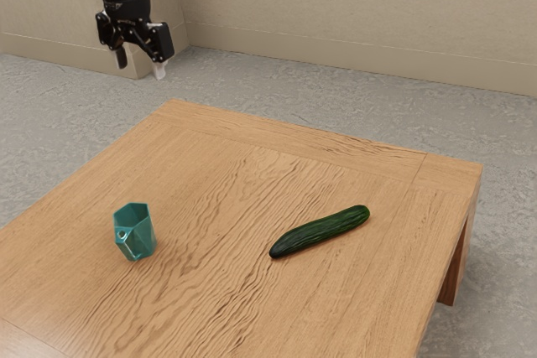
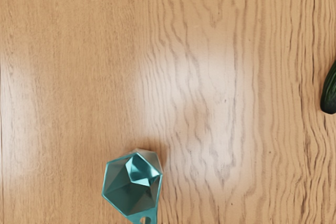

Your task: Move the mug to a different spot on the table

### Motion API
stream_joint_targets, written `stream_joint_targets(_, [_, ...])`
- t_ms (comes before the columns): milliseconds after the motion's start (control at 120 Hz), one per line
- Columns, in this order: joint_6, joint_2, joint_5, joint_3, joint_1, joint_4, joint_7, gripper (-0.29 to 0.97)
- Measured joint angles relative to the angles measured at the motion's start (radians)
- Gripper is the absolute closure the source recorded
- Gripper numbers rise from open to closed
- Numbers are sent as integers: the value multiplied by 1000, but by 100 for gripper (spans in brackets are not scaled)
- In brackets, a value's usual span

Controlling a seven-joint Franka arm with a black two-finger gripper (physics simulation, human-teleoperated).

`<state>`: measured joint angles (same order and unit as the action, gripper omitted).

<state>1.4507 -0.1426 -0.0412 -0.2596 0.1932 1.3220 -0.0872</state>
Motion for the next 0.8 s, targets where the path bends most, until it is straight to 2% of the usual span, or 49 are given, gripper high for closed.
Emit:
stream_joint_targets(183, [42,-9,10,35,12,89,-15,0])
stream_joint_targets(233, [76,27,17,36,17,196,-17,0])
stream_joint_targets(358, [223,156,63,37,7,578,-18,0])
stream_joint_targets(492, [390,180,119,27,-10,813,-14,0])
stream_joint_targets(633, [507,192,160,-13,14,907,29,0])
stream_joint_targets(800, [547,220,77,-98,23,935,56,0])
